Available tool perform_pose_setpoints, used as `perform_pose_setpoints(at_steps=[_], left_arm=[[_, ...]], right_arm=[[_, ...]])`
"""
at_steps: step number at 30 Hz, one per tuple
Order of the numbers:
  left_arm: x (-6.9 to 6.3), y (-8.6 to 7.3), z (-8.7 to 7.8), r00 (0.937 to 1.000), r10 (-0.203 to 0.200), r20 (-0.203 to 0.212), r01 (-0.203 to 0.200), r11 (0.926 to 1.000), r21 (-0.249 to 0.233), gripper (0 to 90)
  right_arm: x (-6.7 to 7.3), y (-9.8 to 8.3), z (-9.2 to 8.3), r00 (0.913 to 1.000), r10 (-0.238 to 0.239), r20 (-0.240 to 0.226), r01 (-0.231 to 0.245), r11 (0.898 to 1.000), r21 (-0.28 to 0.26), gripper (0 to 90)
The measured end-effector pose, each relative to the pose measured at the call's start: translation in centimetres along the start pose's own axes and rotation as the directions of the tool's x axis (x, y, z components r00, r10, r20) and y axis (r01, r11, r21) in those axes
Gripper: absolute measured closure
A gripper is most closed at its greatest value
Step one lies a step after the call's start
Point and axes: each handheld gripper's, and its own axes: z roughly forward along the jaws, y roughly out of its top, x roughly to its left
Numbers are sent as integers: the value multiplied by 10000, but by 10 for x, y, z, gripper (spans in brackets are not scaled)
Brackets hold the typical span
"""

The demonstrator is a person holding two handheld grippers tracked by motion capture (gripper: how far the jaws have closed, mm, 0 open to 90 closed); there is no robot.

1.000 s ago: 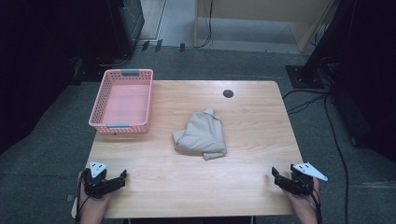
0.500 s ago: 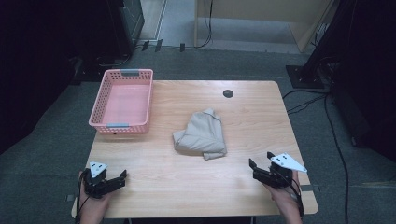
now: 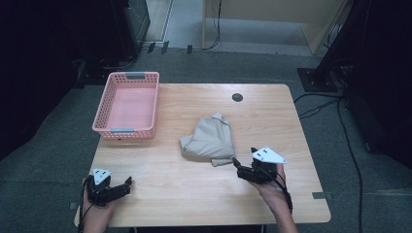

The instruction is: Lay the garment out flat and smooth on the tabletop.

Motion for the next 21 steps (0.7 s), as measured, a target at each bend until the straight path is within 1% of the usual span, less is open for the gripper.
perform_pose_setpoints(at_steps=[4, 5, 6, 8, 9, 10, 12, 13, 16, 18, 21], left_arm=[[0, 0, 0, 10000, 68, 31, -68, 10000, 8, 103], [0, 0, 0, 10000, 73, 28, -73, 10000, 13, 103], [0, 0, 0, 10000, 71, 37, -71, 10000, 7, 103], [0, 0, 0, 10000, 44, 60, -44, 10000, -3, 103], [0, 0, 0, 10000, 41, 63, -41, 10000, -5, 103], [0, 0, 0, 10000, 45, 57, -45, 10000, -3, 103], [0, 0, 0, 9999, 74, 78, -74, 10000, 1, 103], [0, 0, 0, 9999, 74, 78, -74, 10000, 1, 103], [0, 0, 0, 9999, 63, 88, -62, 10000, -1, 103], [0, 0, 0, 9999, 72, 127, -72, 10000, -4, 103], [0, 0, 0, 9999, 88, 113, -88, 10000, 0, 103]], right_arm=[[9, 6, 9, 9998, -147, -155, 147, 9999, 39, 235], [12, 8, 12, 9996, -202, -198, 203, 9998, 57, 234], [19, 11, 19, 9989, -365, -277, 369, 9992, 143, 235], [27, 15, 26, 9978, -523, -400, 531, 9984, 173, 235], [27, 15, 26, 9978, -523, -400, 531, 9984, 173, 235], [30, 16, 29, 9972, -592, -446, 602, 9979, 216, 235], [39, 21, 39, 9953, -690, -679, 713, 9970, 317, 235], [39, 21, 39, 9953, -690, -679, 713, 9970, 317, 235], [47, 24, 48, 9930, -831, -842, 867, 9955, 391, 235], [52, 25, 53, 9918, -964, -844, 1001, 9941, 416, 235], [58, 27, 61, 9905, -1028, -915, 1077, 9929, 509, 235]])
